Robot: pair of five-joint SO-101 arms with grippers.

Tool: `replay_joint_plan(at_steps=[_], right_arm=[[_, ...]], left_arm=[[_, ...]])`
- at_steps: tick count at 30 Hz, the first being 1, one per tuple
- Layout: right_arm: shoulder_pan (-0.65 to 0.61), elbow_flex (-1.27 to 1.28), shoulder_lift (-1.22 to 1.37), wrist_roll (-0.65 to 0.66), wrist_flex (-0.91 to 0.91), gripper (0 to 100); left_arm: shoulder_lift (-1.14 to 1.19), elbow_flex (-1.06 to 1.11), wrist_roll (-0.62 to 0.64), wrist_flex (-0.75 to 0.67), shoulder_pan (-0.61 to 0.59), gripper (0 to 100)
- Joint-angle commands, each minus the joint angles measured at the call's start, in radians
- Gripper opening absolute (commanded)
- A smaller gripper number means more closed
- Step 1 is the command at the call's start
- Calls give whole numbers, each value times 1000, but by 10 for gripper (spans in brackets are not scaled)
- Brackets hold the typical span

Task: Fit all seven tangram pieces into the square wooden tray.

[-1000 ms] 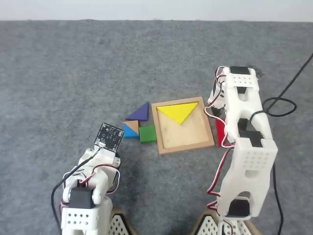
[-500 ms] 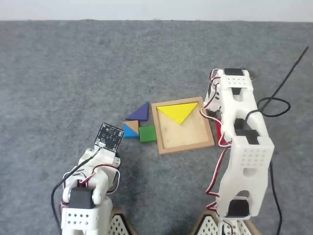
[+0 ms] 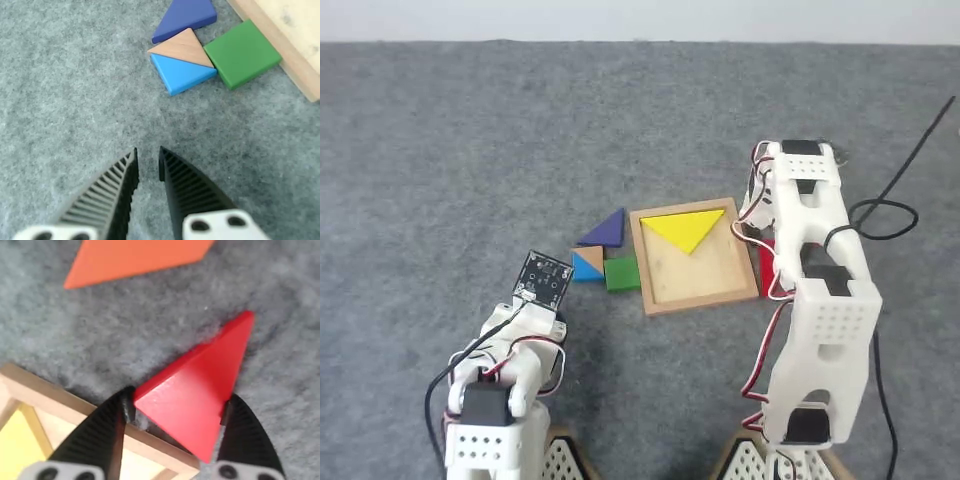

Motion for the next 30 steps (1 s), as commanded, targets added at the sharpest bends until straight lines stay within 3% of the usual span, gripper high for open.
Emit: replay_joint_plan(at_steps=[1, 10, 17, 20, 24, 27, 30], right_arm=[[1, -9, -61, 37, 12, 127], [2, -6, -240, 181, 90, 125], [10, -3, -289, 436, 114, 128], [59, -5, -302, 443, 166, 133], [150, 20, -349, 603, 220, 212], [170, 167, -449, 744, 223, 221], [171, 450, -645, 816, 81, 220]], left_arm=[[-23, -10, 5, 6, 5, 65], [-23, -10, 5, 6, 5, 65], [-23, -10, 5, 6, 5, 65], [-23, -10, 5, 6, 5, 65], [-23, -10, 5, 6, 5, 65], [-23, -10, 5, 6, 5, 65], [-23, -10, 5, 6, 5, 65]])
